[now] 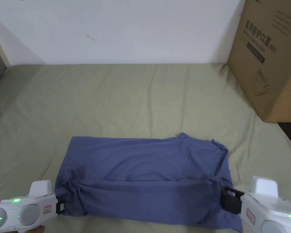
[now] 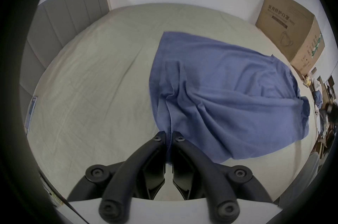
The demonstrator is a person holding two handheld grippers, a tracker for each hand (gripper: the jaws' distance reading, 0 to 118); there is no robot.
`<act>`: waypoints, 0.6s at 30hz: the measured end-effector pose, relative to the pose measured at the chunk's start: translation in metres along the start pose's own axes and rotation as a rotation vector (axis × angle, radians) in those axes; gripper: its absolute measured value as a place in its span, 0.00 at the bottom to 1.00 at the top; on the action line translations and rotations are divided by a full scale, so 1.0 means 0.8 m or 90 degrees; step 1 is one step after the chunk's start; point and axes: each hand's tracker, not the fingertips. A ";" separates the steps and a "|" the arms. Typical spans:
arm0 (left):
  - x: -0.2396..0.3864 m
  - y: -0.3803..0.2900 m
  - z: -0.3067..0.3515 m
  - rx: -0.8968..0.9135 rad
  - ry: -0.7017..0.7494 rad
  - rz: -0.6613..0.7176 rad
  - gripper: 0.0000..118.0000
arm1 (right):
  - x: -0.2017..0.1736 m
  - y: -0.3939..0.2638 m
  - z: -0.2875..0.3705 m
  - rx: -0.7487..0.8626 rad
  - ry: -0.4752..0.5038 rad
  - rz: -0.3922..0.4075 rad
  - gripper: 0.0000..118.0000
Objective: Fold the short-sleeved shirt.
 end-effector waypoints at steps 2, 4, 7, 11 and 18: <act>-0.007 0.002 -0.004 0.008 -0.002 0.001 0.02 | 0.003 -0.023 -0.025 -0.035 -0.001 -0.013 0.86; -0.009 0.003 -0.001 0.012 -0.003 0.001 0.02 | 0.006 -0.041 -0.049 -0.074 -0.018 0.001 0.84; -0.017 0.004 -0.011 0.009 -0.010 0.008 0.02 | 0.007 -0.058 -0.075 -0.122 -0.009 -0.007 0.70; -0.015 0.001 -0.010 0.003 -0.009 0.014 0.02 | 0.017 -0.069 -0.103 -0.150 0.030 -0.042 0.44; -0.024 0.000 -0.003 0.003 -0.017 0.039 0.02 | 0.025 -0.059 -0.076 -0.106 0.063 -0.040 0.13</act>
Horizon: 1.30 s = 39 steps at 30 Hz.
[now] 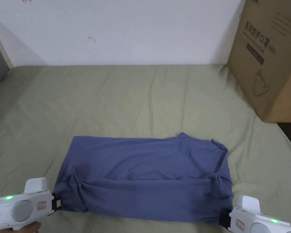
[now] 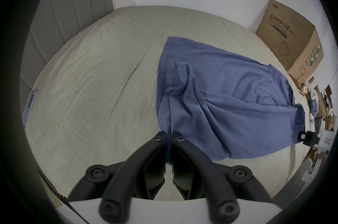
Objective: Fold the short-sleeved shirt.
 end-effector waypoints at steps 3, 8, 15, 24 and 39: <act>-0.008 0.001 0.016 0.016 -0.011 0.027 0.02 | 0.002 0.006 0.034 0.032 0.019 -0.011 0.13; -0.015 -0.015 0.050 0.031 -0.017 0.036 0.02 | 0.012 0.006 0.080 0.066 0.001 0.004 0.13; -0.032 -0.079 0.079 0.002 -0.036 0.068 0.02 | 0.036 -0.034 0.103 0.032 0.008 -0.007 0.13; -0.024 -0.122 0.038 -0.074 0.006 0.045 0.02 | 0.049 -0.074 0.040 -0.064 -0.024 -0.038 0.13; 0.060 -0.042 0.181 0.187 -0.001 -0.023 0.87 | -0.022 0.032 0.219 0.274 0.016 0.060 0.71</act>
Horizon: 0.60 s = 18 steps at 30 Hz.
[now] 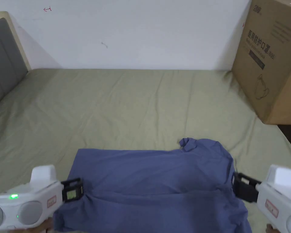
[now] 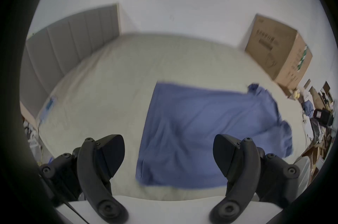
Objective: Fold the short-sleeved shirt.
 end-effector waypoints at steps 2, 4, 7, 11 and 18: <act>0.005 0.022 0.007 0.081 0.005 -0.023 0.87 | -0.017 0.029 0.020 0.070 0.007 0.019 0.71; 0.017 0.042 0.024 0.137 0.015 -0.033 0.87 | -0.032 0.051 0.035 0.118 0.000 0.032 0.71; 0.026 0.058 0.026 0.207 0.049 -0.055 0.87 | -0.054 0.069 0.048 0.177 -0.017 0.062 0.71; 0.048 0.061 0.043 0.292 0.086 -0.084 0.75 | -0.073 0.071 0.052 0.211 -0.037 0.088 0.70; 0.050 0.041 0.033 0.329 0.041 -0.079 0.02 | -0.085 0.063 0.043 0.217 -0.057 0.093 0.22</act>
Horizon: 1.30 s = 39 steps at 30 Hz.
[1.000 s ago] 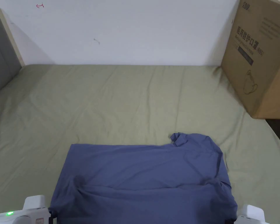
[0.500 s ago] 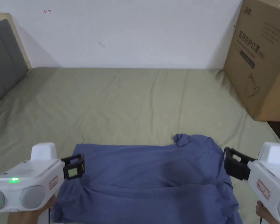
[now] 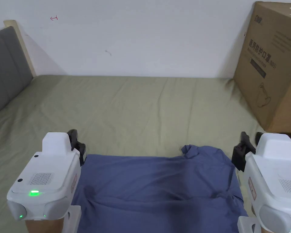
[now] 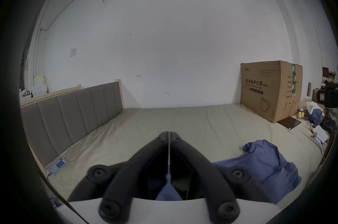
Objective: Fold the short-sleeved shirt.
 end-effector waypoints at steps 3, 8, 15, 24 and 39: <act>-0.003 -0.005 -0.006 -0.022 -0.034 0.024 0.00 | 0.001 -0.005 -0.010 -0.012 0.018 -0.008 0.01; -0.007 -0.012 -0.041 -0.094 -0.045 0.008 0.00 | -0.001 -0.008 -0.027 -0.024 0.026 -0.013 0.00; -0.022 -0.026 -0.155 -0.251 -0.045 -0.005 0.00 | 0.002 -0.011 -0.072 -0.051 0.042 -0.025 0.00; -0.042 -0.086 -0.326 -0.447 -0.072 0.040 0.02 | 0.008 -0.031 -0.154 -0.105 0.041 -0.041 0.00; -0.038 -0.181 -0.430 -0.615 -0.038 0.030 0.61 | 0.017 -0.085 -0.248 -0.202 0.030 -0.056 0.00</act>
